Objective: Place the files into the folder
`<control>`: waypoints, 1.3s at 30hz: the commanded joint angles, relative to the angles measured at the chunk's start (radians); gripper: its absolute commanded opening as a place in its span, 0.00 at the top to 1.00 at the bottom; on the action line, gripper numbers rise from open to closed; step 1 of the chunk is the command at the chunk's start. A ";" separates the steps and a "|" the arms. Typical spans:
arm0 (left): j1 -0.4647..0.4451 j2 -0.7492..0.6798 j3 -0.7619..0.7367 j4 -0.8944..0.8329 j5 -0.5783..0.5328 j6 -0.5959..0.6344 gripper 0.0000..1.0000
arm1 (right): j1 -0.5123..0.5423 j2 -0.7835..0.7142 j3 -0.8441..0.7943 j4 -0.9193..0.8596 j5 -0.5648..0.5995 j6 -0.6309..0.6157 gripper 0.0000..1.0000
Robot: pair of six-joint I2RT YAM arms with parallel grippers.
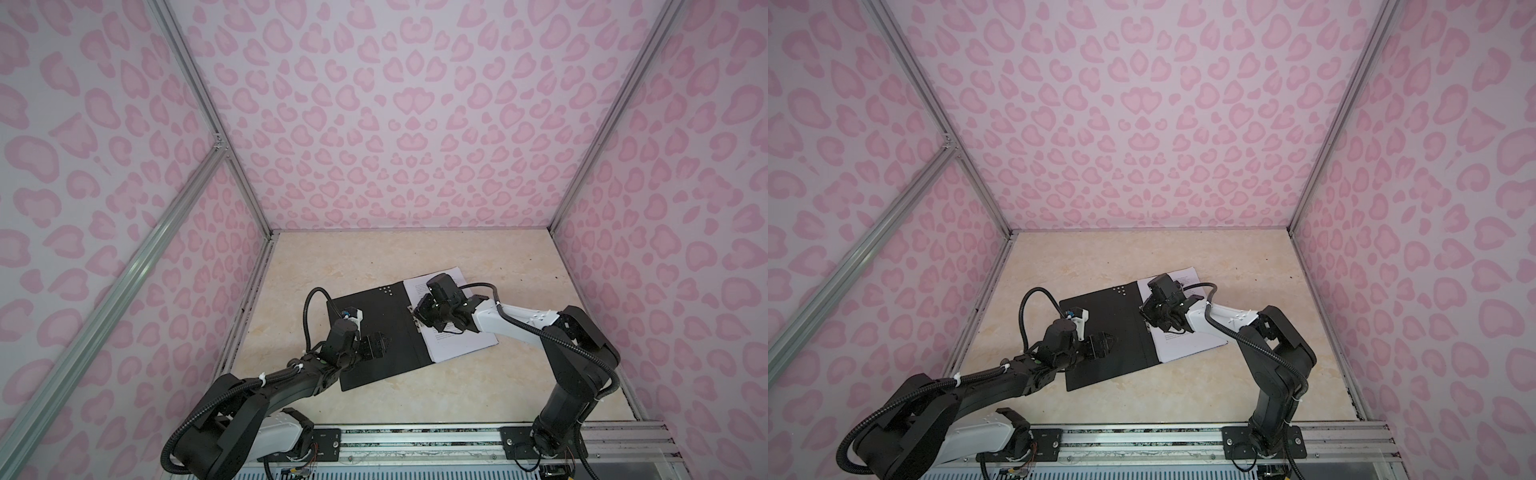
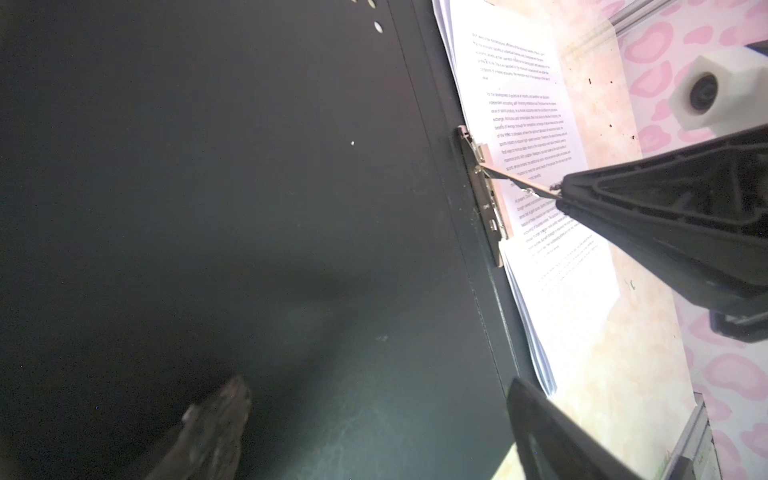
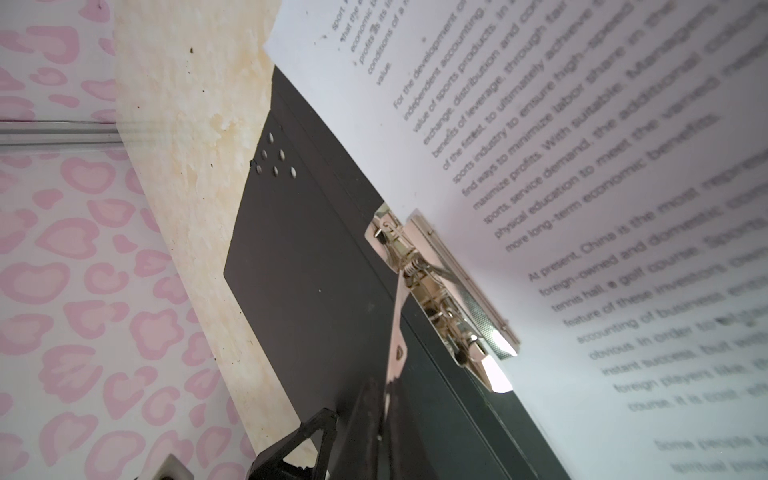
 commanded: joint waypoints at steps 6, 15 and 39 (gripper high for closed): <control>0.002 0.048 0.003 -0.155 -0.006 -0.020 0.01 | -0.003 0.003 0.010 0.029 -0.008 0.014 0.89; 0.002 0.043 0.003 -0.158 -0.010 -0.015 0.01 | -0.016 -0.010 0.007 0.037 -0.015 0.019 0.85; 0.002 0.069 0.011 -0.157 -0.013 -0.013 0.01 | -0.018 -0.038 -0.103 0.129 -0.037 0.065 1.00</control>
